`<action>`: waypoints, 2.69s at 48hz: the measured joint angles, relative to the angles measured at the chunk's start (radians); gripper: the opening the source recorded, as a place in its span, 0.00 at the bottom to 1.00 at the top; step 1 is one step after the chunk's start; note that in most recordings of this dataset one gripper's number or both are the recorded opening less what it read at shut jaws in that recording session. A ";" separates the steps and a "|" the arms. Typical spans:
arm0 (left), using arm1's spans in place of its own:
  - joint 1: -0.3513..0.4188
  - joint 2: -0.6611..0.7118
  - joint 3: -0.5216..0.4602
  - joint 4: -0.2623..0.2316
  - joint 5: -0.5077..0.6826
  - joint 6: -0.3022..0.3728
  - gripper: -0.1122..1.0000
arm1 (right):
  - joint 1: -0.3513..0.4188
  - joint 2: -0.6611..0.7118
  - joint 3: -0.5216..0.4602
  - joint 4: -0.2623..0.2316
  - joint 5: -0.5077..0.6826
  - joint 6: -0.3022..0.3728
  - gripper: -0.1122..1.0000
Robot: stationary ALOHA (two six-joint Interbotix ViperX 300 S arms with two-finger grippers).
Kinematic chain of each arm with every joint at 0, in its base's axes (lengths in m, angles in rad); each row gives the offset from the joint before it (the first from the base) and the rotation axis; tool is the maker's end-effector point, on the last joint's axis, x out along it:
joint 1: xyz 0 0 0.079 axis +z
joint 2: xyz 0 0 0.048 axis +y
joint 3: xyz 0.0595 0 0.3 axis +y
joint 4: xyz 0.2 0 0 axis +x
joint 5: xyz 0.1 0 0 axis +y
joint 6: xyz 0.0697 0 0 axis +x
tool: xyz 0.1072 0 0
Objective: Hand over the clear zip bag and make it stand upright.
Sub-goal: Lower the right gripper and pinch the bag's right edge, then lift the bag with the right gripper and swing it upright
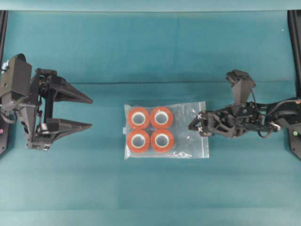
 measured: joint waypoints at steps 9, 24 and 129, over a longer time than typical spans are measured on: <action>0.003 -0.002 0.002 0.000 0.000 0.000 0.81 | 0.003 0.023 -0.023 0.000 -0.006 0.000 0.87; 0.005 -0.002 0.003 -0.002 0.000 0.000 0.81 | 0.003 0.025 -0.025 0.000 -0.009 0.000 0.87; 0.020 -0.008 0.011 0.000 0.000 -0.003 0.81 | -0.173 -0.155 -0.494 -0.055 0.709 -0.505 0.10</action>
